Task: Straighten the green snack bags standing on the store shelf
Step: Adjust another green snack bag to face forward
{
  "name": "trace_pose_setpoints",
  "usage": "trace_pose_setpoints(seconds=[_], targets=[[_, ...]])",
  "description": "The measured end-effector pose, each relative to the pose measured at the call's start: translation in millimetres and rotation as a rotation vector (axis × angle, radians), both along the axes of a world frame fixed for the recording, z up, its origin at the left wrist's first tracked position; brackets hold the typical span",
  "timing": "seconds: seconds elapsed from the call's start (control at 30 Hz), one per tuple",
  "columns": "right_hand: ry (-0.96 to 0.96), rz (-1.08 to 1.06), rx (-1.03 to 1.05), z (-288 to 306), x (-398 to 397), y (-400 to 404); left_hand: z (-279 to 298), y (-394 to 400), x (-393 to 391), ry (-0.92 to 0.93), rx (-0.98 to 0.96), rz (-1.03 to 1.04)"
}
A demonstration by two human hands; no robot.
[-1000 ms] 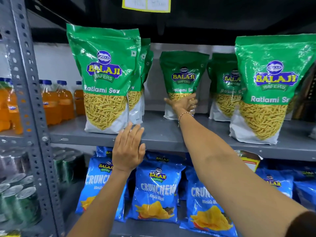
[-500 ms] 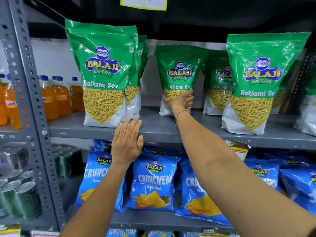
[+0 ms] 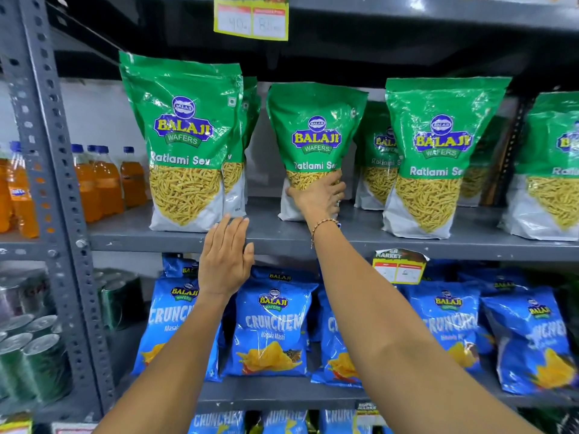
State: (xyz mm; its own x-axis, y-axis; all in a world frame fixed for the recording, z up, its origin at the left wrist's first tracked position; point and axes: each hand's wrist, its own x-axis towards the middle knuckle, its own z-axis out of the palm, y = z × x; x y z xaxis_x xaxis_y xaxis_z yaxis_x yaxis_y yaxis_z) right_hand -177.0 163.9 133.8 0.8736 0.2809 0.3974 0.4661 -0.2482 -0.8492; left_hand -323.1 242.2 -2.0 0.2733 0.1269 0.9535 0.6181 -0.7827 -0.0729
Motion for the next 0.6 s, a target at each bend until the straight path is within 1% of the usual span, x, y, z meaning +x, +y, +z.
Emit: trace_pose_setpoints(seconds=[0.3, 0.6], targets=[[-0.032, -0.011, 0.005, -4.1, -24.9, -26.9, 1.0, -5.1, -3.7, 0.039, -0.05, -0.002], [-0.08, -0.021, -0.022, -9.0, -43.3, -50.3, 1.6, -7.1, -5.7, 0.044, -0.046, 0.004]])
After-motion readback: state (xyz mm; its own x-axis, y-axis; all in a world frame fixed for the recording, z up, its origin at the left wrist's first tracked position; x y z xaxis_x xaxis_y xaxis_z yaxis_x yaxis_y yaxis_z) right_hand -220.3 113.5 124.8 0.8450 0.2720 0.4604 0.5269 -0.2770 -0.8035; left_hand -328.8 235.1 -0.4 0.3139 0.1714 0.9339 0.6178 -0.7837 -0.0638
